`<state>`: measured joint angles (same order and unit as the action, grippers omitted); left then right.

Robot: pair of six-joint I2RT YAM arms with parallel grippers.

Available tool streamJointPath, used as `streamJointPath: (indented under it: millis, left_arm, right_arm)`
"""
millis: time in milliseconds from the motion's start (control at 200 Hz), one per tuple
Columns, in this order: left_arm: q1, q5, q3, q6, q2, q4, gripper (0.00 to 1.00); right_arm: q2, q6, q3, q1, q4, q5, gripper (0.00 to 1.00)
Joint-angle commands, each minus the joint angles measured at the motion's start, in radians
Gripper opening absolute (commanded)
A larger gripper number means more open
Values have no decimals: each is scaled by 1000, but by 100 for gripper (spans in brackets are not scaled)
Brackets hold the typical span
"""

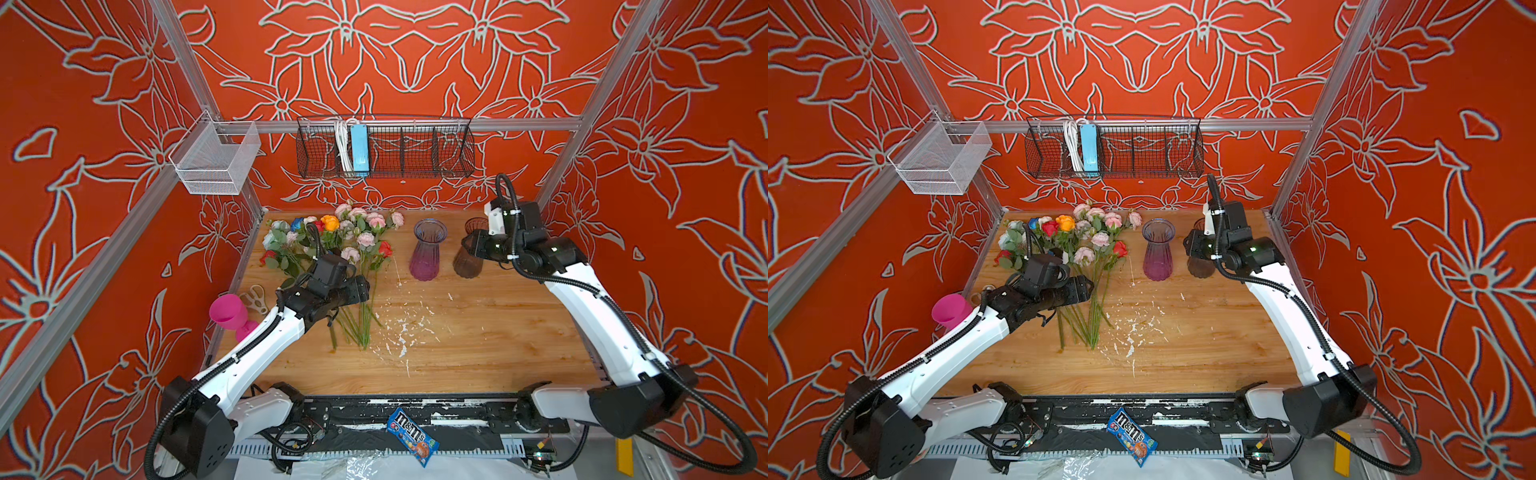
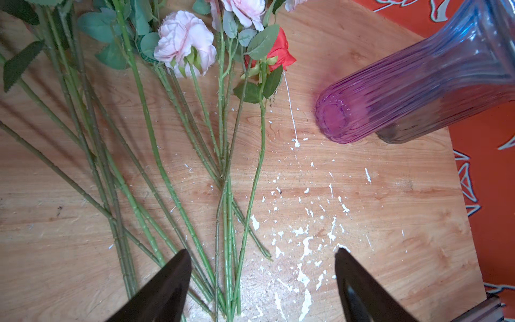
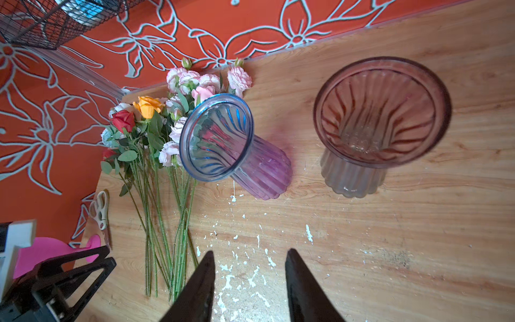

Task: Arrange flowers in a vase
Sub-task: Pick up the vase from the top-center of the table.

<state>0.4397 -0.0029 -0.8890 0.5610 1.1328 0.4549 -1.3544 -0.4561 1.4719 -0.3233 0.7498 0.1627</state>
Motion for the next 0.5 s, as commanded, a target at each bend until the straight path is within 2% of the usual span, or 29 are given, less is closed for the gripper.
streamJointPath:
  millis: [0, 495]
  left_arm:
    - [5, 2, 31, 17, -34, -35, 83]
    - [5, 24, 155, 55, -92, -113, 87]
  right_arm:
    - [-66, 31, 64, -17, 66, -15, 44]
    - [-292, 59, 233, -28, 101, -64, 49]
